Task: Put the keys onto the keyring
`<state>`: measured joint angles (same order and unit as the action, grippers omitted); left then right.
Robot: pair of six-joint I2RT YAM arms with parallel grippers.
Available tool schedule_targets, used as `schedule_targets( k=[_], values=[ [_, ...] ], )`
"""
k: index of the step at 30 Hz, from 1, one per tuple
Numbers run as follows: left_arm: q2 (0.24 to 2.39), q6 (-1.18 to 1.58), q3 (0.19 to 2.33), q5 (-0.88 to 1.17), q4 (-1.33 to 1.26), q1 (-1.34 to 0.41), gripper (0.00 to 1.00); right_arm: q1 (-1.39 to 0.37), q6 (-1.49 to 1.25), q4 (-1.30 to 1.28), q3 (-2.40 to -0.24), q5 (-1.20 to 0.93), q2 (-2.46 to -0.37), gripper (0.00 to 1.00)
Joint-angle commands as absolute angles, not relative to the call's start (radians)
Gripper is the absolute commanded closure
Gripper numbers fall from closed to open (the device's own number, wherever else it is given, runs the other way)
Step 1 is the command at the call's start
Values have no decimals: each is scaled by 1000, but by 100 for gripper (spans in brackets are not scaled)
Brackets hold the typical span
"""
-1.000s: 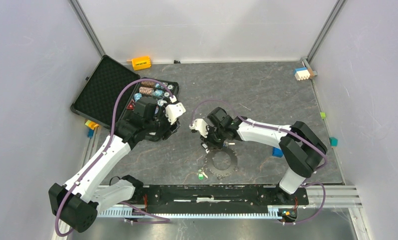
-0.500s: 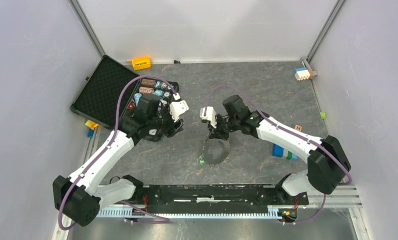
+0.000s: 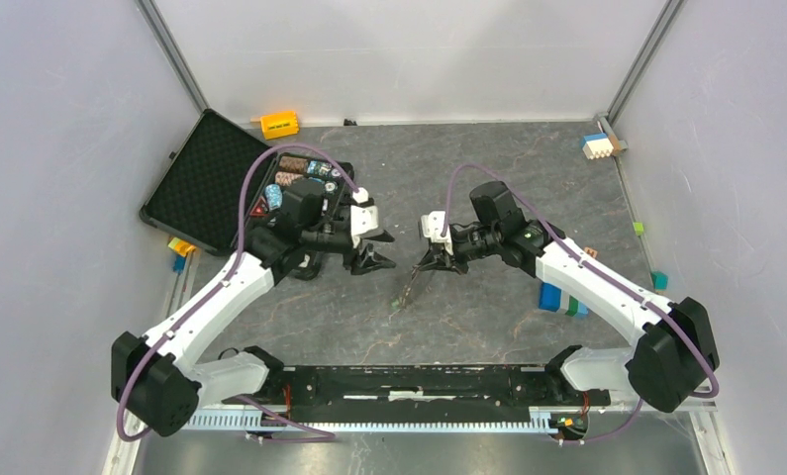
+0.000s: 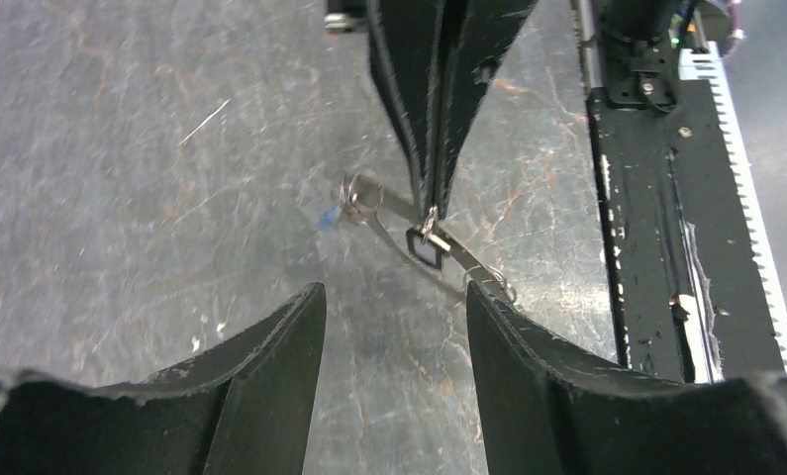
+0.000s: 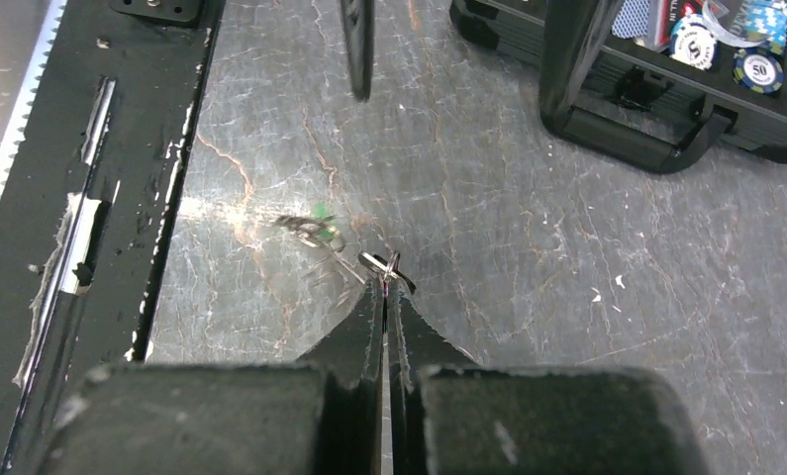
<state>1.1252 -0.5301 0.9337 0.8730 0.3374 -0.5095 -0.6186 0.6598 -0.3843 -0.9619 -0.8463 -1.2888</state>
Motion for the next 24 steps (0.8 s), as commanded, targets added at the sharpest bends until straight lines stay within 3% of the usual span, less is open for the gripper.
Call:
schedule_targets(
  k=[1, 9, 24],
  values=[
    [1173, -613, 980, 924, 285, -587, 38, -612, 697, -386, -988, -929, -1270, 100],
    [1271, -663, 998, 858, 285, -694, 41, -607, 691, -382, -997, -950, -1264, 100],
    [1317, -687, 973, 786, 282, -724, 73, -595, 689, -386, -991, -980, -1254, 100]
  ],
)
